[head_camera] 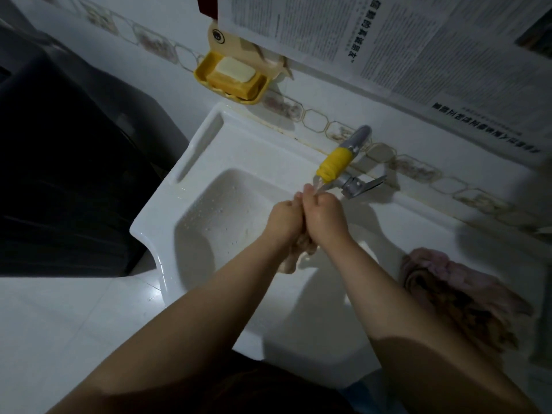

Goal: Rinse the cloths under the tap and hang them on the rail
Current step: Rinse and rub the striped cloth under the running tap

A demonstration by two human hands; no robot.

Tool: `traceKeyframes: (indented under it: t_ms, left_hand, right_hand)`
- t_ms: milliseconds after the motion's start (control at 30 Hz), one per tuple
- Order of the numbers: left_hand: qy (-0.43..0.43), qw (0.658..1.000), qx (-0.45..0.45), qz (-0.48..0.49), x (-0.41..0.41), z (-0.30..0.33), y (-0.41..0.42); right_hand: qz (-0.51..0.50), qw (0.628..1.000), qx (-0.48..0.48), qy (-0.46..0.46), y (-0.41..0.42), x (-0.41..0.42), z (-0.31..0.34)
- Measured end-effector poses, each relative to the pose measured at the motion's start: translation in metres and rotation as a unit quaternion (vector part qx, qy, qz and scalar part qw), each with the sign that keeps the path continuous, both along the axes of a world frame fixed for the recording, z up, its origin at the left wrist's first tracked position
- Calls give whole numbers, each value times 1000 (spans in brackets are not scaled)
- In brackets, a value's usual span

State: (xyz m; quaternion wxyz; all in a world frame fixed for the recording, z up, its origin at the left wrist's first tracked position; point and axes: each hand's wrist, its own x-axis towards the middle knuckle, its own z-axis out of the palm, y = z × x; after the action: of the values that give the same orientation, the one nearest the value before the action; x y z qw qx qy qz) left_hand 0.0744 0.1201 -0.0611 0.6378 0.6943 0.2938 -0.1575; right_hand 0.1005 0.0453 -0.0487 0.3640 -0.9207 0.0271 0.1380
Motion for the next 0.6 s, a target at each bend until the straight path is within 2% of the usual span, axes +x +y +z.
traceKeyframes:
  t_ms: [67, 200, 334, 434, 500, 600]
  left_hand:
    - [-4, 1000, -11, 21, 4, -1, 8]
    - [-19, 999, -5, -25, -6, 4, -3]
    - [-10, 1000, 6, 14, 6, 3, 7]
    - [-19, 999, -46, -16, 1, 7, 3]
    - [-35, 997, -42, -46, -4, 8, 2]
    - [-65, 997, -40, -18, 0, 5, 24]
  right_hand:
    - [30, 999, 1, -12, 4, -11, 2]
    - [-41, 999, -5, 27, -5, 6, 1]
    - [15, 1000, -8, -26, 7, -10, 6]
    - [-22, 999, -33, 35, 0, 8, 6]
    - [-40, 998, -26, 32, -5, 15, 7]
    - [39, 999, 25, 0, 1, -5, 16]
